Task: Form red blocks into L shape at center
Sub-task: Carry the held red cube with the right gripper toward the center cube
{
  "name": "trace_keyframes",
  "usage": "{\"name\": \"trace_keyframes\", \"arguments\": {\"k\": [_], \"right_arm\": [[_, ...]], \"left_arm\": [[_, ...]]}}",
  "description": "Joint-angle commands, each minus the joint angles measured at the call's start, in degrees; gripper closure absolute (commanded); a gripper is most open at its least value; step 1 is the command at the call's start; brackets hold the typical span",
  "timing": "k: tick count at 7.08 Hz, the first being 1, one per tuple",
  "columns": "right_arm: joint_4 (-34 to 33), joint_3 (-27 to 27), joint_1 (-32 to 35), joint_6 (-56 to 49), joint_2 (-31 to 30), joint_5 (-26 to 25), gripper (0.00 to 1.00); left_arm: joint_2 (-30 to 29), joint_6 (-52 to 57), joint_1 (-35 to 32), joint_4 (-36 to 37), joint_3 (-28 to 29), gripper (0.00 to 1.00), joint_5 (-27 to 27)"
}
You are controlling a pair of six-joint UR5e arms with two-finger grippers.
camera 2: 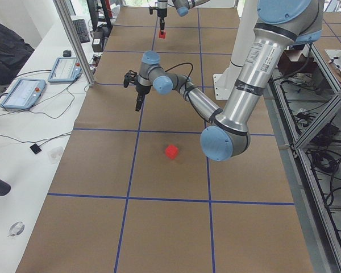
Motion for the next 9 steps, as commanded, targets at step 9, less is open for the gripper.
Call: {"name": "trace_keyframes", "arguments": {"k": [9], "right_arm": [[-24.8, -10.6, -31.1, 31.1, 39.8, -22.9, 1.00]], "left_arm": [[6.4, 9.3, -4.9, -0.2, 0.5, 0.00, -1.4]]}}
